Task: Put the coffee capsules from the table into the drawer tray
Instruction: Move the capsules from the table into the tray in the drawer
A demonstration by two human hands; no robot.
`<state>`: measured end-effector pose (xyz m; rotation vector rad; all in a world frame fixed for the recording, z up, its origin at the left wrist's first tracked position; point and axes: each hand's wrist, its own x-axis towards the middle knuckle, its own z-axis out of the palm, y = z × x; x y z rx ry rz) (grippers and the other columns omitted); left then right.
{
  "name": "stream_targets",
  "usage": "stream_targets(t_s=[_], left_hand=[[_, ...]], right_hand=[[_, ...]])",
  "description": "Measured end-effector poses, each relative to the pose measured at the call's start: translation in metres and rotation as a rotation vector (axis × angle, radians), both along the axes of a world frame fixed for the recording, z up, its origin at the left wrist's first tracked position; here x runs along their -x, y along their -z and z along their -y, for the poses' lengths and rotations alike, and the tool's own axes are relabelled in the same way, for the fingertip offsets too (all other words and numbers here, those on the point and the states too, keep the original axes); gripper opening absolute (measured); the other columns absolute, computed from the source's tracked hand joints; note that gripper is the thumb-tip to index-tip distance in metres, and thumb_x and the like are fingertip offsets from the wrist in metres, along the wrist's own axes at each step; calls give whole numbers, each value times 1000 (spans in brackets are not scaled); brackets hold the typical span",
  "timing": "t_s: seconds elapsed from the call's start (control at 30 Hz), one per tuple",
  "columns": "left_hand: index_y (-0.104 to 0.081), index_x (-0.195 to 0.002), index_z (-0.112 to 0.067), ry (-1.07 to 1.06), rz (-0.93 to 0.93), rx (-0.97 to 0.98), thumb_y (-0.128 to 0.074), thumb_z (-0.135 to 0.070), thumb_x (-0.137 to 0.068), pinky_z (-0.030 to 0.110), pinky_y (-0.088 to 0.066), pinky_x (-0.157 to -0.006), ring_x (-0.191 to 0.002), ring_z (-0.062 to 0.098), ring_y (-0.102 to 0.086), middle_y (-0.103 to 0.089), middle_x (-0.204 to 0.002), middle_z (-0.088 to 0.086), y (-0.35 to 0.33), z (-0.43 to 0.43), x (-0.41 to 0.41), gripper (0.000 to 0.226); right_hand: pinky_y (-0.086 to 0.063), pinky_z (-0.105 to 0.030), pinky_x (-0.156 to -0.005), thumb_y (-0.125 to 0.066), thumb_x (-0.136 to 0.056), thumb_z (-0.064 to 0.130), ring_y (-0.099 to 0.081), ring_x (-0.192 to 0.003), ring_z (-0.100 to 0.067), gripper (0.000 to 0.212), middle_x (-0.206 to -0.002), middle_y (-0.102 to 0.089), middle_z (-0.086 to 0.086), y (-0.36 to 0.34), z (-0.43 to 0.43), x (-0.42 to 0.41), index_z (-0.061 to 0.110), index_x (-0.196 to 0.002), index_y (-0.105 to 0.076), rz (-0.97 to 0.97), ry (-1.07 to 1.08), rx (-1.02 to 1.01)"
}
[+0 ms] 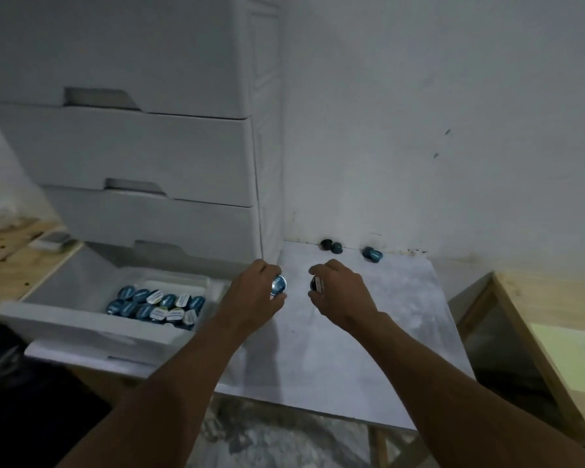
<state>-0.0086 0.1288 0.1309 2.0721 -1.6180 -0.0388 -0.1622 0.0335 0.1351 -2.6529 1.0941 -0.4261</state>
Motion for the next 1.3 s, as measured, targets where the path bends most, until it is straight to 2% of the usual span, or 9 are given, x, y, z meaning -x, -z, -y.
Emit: stream_targets(t_s=[0.13,0.23,0.37,0.57,0.67,0.87,1.07,1.17,1.3], left_hand=[[-62,-108,-7,-87,39,-6,-69,-18,-79,37,-46,-77,-96,32,-60,-58,-107,11,-8,-46,-41,32],[-60,-112,-7,-135,36,-26,-68,-19,-81,40,-48,-82,-96,33,-59,-55,-112,12,-10,-82,-81,34],[-59,-114,-9,-197,62,-40,-65,-21,-85,35,-44,-81,-97,30,-58,-53,-116,10,-12,-129,-147,32],[-57,-118,-12,-216,72,-96,-63,-24,-87,31,-42,-83,-102,24,-56,-53,-119,7,-14,-187,-259,34],[-57,-119,-12,-181,65,-85,-63,-24,-88,29,-43,-84,-102,22,-56,-53,-120,6,-15,-191,-285,35],[-55,-121,-12,-123,7,-112,-63,-20,-87,33,-47,-88,-102,24,-57,-52,-120,8,0,-174,-331,36],[-51,-119,-12,-91,-5,-189,-63,-23,-88,34,-46,-87,-102,24,-57,-50,-120,6,21,-134,-356,36],[-49,-125,-12,-62,-28,-239,-61,-23,-89,30,-44,-91,-106,22,-56,-47,-123,5,36,-116,-368,39],[-48,-129,-15,-58,-50,-286,-60,-23,-90,33,-45,-95,-108,22,-55,-44,-126,6,57,-95,-382,41]], right_hand=[[-49,-36,-81,-60,-88,21,-59,-95,-31,30,-111,-56,-9,-5,-35,-48,11,-116,-57,8,-57,7],[-49,-37,-80,-59,-87,14,-59,-93,-33,27,-113,-51,-10,-6,-62,-90,9,-113,-58,9,-116,5],[-46,-33,-75,-58,-84,11,-59,-90,-34,21,-109,-51,-12,-4,-98,-158,7,-104,-59,22,-151,10],[-48,-37,-88,-59,-85,11,-56,-104,-35,39,-118,-50,-13,0,-159,-268,15,-124,-55,69,-106,-57],[-45,-32,-84,-58,-86,9,-57,-100,-33,37,-119,-46,-11,4,-170,-296,17,-123,-55,66,-65,-86],[-43,-32,-88,-56,-87,8,-55,-107,-31,44,-125,-48,-11,18,-172,-343,17,-131,-50,48,-11,-144],[-41,-30,-85,-60,-84,6,-54,-104,-30,30,-118,-49,-11,38,-135,-376,6,-113,-54,-6,31,-168],[-43,-29,-83,-63,-83,6,-56,-102,-29,29,-118,-50,-12,53,-119,-392,6,-112,-56,-36,19,-190],[-42,-31,-90,-64,-84,8,-55,-109,-30,36,-125,-50,-12,71,-105,-404,7,-118,-53,-39,43,-212]])
